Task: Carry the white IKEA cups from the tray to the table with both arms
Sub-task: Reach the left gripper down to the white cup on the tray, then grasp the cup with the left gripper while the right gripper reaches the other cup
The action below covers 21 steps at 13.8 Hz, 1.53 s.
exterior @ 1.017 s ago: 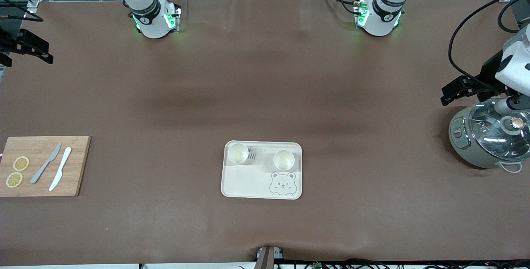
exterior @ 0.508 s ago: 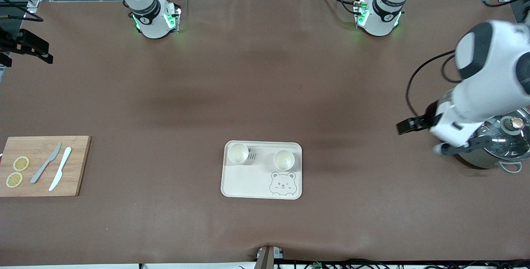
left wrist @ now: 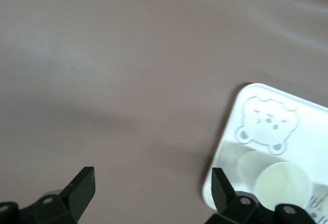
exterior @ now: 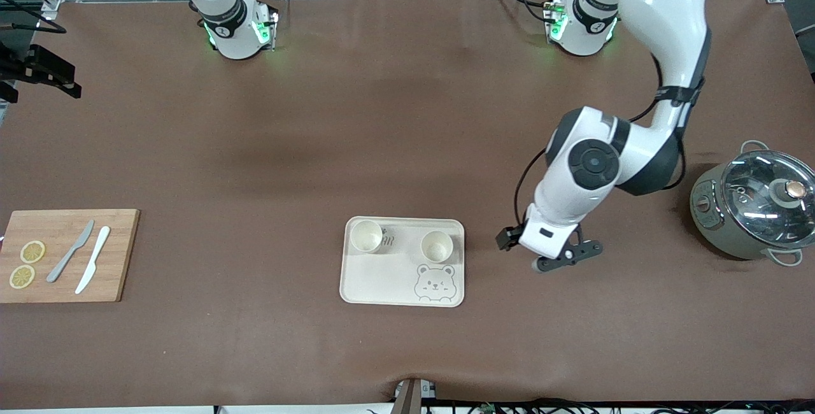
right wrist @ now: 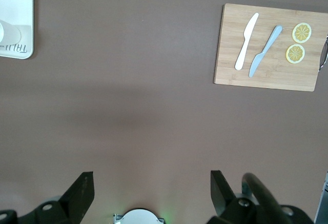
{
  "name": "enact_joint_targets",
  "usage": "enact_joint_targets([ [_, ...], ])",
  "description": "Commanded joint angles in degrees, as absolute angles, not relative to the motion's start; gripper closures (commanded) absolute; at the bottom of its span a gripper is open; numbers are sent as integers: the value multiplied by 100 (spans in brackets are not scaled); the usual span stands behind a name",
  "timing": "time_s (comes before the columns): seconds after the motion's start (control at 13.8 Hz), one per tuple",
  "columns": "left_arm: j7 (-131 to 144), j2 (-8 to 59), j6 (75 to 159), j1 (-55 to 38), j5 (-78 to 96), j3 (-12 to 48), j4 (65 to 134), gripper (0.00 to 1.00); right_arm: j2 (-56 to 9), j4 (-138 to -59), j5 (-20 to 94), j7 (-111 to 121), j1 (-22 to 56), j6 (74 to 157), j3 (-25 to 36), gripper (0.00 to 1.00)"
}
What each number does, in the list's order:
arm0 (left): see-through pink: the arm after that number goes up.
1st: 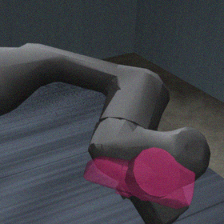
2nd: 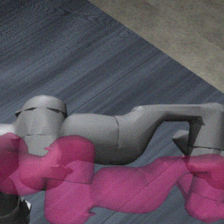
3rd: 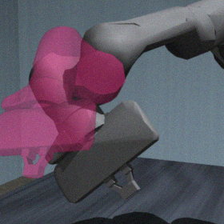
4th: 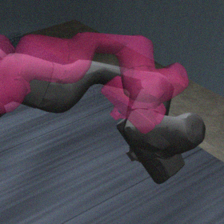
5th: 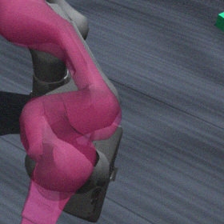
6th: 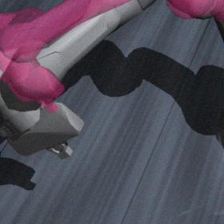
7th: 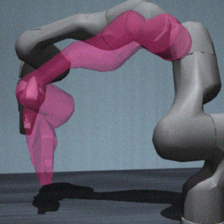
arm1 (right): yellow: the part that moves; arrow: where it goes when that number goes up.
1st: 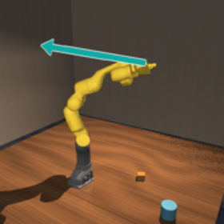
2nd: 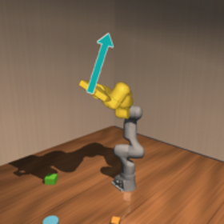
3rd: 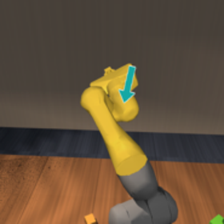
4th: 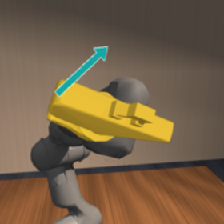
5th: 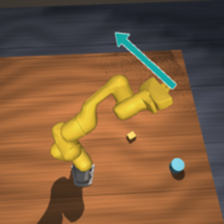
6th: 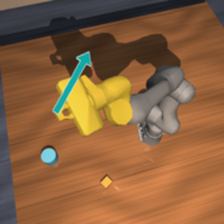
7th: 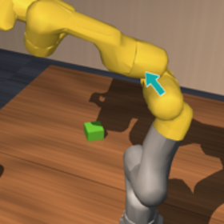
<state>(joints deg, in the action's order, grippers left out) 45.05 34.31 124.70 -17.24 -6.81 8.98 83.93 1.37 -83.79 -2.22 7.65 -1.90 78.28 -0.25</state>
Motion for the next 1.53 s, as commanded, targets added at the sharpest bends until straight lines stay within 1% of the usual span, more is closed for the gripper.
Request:
enact_joint_targets([
  [0.0,4894,3945,12593,-2073,-853,853,7735,0,177,-8394,-184,853,-325,7858,-105,0],
  [0.22,5412,4226,13094,-2319,-817,870,7752,0,-44,-8218,-202,888,-325,7857,-105,0],
  [0.44,5590,4455,13254,-2565,-861,853,7752,1,-193,-8244,-272,914,-316,7866,-105,0],
  [0.58,5721,4561,13254,-2619,-835,853,7761,15,-604,-8253,-264,914,-325,7875,-105,0],
  [0.73,5915,4693,13358,-2768,-870,809,7734,21,-1017,-8235,-167,905,-308,7945,-114,0],
  [0.8,5932,4728,13455,-2777,-870,800,7743,30,-1185,-8244,-167,888,-282,8085,-114,0],
  [0.87,5950,4807,13613,-2795,-861,800,7734,43,-1343,-8244,-158,888,-273,8251,-123,0],
  [1.02,5933,4904,13816,-2813,-861,800,7734,65,-1695,-8244,191,844,-264,8541,-123,0],
  [1.16,5959,4965,13895,-2804,-861,800,7734,97,-2090,-8253,526,826,-264,8963,-114,0],
  [1.23,5959,5001,13904,-2804,-853,800,7726,100,-2257,-8262,632,826,-238,9278,-114,0],
  [1.45,5889,4879,13966,-2725,-879,791,7734,100,-2767,-8270,799,730,17,10113,-132,0],
])
